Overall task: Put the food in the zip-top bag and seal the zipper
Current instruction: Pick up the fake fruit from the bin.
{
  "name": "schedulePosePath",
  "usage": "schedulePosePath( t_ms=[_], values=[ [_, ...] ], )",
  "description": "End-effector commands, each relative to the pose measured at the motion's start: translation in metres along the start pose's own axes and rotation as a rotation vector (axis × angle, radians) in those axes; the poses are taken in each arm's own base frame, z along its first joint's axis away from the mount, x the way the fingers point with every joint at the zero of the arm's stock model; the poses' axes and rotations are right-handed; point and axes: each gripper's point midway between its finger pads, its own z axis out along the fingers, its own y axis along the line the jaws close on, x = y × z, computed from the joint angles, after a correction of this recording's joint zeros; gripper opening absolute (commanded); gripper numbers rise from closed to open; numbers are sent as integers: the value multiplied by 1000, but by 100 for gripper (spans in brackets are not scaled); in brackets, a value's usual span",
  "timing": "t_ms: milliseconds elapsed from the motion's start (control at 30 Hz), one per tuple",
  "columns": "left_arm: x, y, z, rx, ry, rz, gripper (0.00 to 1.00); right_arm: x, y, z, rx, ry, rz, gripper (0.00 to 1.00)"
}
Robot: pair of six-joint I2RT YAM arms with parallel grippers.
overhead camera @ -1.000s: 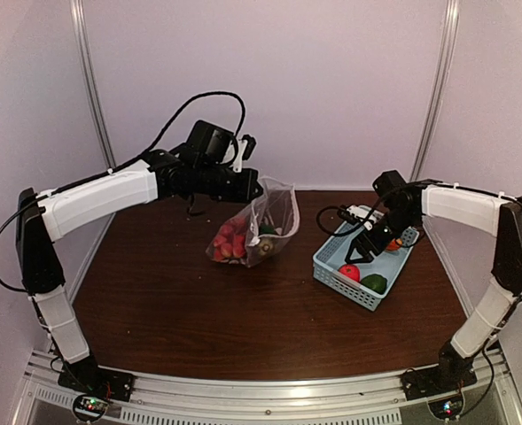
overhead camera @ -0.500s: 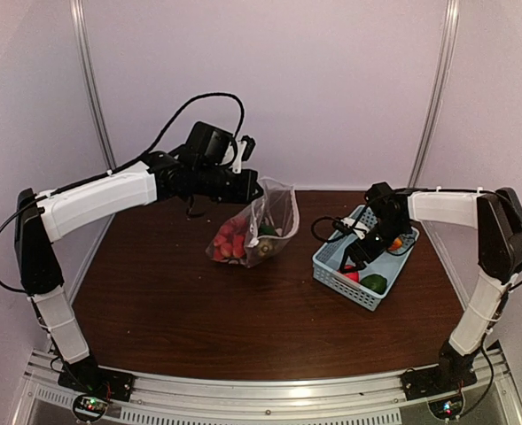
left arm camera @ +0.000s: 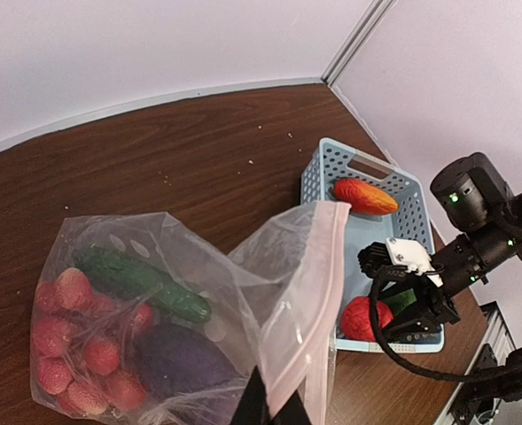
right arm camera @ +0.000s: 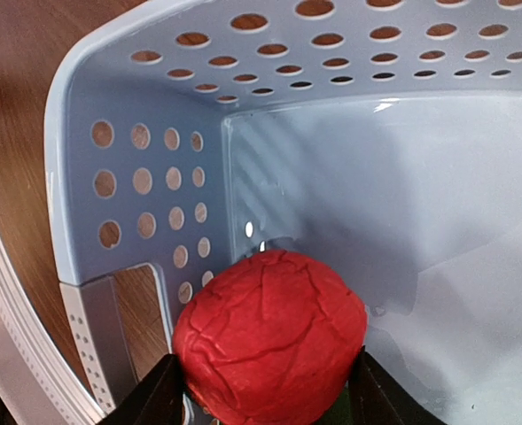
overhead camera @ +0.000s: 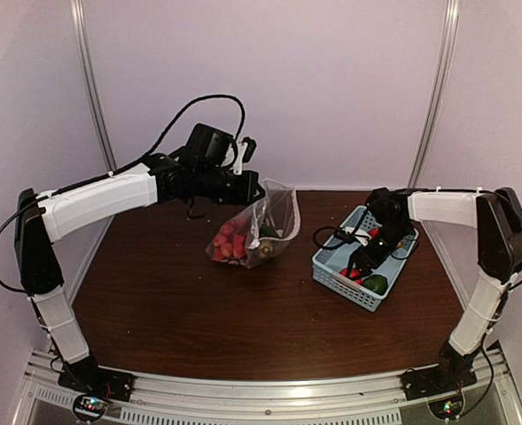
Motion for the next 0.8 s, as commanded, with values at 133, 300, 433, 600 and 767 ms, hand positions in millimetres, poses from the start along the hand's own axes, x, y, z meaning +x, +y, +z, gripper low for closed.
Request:
schedulePosePath(
  t_ms=[133,300,433,600,767],
  values=[
    [-13,-5,-10,35,-47,-13,0,-24,3,-30,36,-76,-41,41],
    [-13,-4,-9,33,-51,-19,0,-56,12,-87,130,-219,-112,37],
    [-14,-5,-6,41,-55,-27,0,-77,51,-122,48,-372,-183,36],
    [-14,-6,2,54,-55,-47,0,-112,116,-148,-92,-493,-321,37],
    [-14,-7,5,59,-58,-66,0,-155,143,-147,-146,-587,-344,37]
  ],
)
